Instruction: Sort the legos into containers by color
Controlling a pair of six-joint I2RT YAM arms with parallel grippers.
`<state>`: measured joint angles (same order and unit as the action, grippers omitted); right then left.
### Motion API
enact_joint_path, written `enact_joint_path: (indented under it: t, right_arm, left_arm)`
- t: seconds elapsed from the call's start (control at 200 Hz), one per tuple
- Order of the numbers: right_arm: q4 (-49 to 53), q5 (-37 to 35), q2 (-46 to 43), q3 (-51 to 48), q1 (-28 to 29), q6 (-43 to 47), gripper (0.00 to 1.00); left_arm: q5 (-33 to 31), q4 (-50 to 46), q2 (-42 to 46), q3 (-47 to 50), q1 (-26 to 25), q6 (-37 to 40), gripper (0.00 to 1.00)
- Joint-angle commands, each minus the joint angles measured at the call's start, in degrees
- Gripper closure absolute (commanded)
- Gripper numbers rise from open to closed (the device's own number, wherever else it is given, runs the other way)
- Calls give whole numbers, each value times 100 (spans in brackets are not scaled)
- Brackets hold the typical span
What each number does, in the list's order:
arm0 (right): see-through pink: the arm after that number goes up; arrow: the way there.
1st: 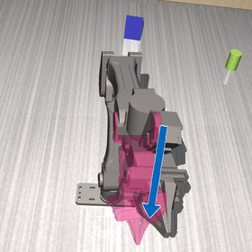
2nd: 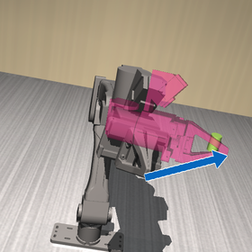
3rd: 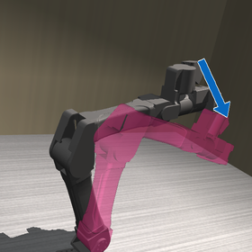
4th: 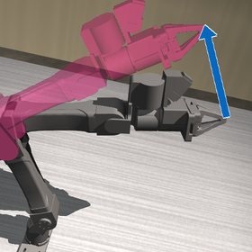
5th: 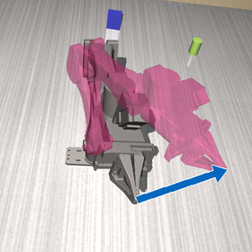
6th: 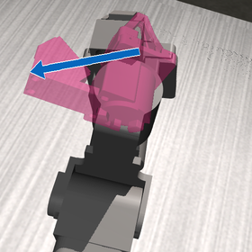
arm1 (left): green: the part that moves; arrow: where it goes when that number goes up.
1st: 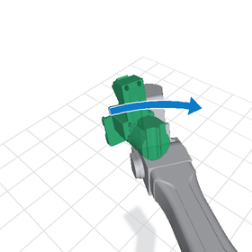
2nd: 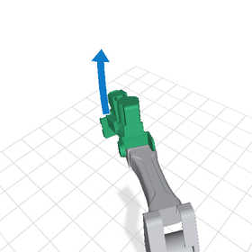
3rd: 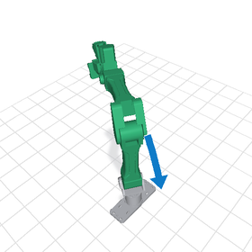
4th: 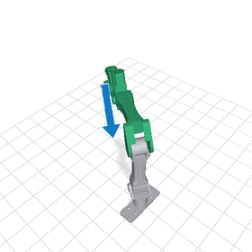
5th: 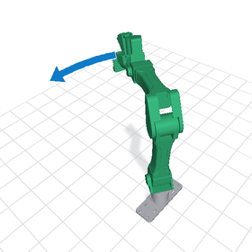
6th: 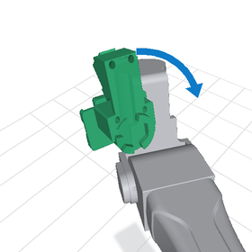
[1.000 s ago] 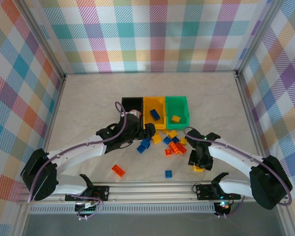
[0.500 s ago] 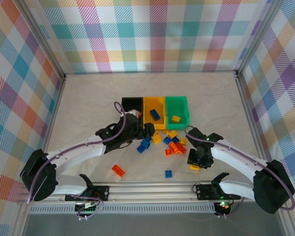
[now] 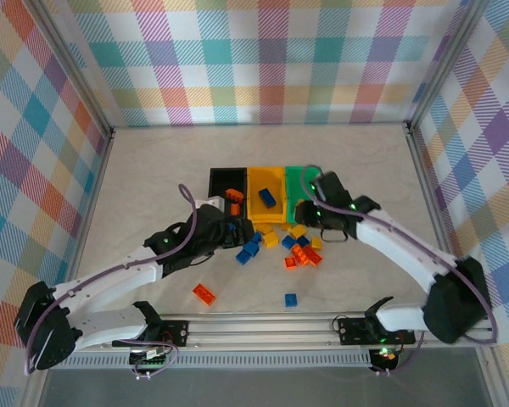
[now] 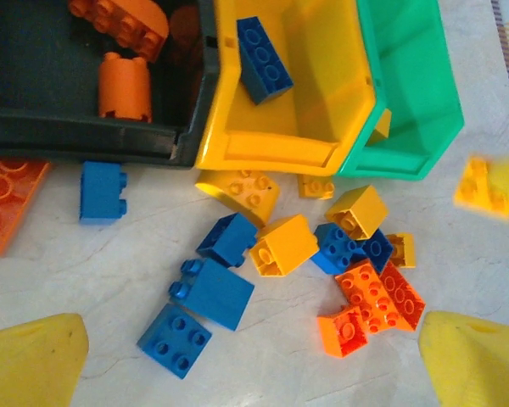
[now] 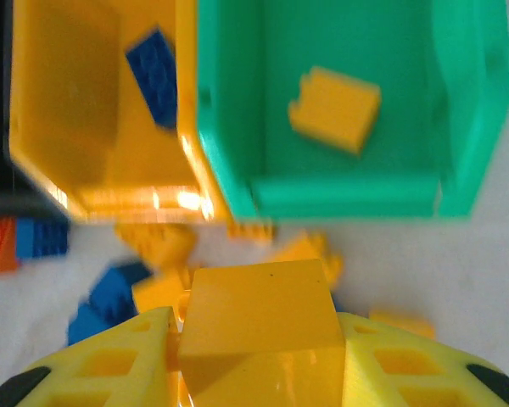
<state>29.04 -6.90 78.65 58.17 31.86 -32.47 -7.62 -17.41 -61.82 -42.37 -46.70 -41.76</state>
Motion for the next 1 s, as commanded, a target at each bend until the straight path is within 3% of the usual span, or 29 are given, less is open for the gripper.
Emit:
enact_joint_path:
  t: [0.0, 0.25, 0.45, 0.515, 0.7, 0.83, 0.995]
  right_arm:
    - [-783, -354, 771, 599, -184, 530, 61]
    - [-551, -738, 2253, 1938, -435, 524, 58]
    - [-550, -790, 2484, 2093, -520, 254, 51]
    - [-557, -664, 2519, 2132, -549, 165, 43]
    - [-572, -512, 2320, 2196, -548, 223, 27]
    - [-663, -269, 1904, 1955, -549, 209, 25]
    - [-1093, 177, 1082, 1011, -441, 136, 24]
  left_arm:
    - [-161, -345, 301, 148, 39, -113, 0]
    - [-401, -754, 569, 294, 46, -348, 0]
    - [-522, -832, 705, 449, 63, -459, 0]
    - [-527, -834, 681, 454, 76, -426, 0]
    - [-379, -825, 605, 420, 180, -360, 0]
    - [-232, -834, 431, 199, 217, -94, 0]
    - [83, -912, -444, -431, 130, 566, 3]
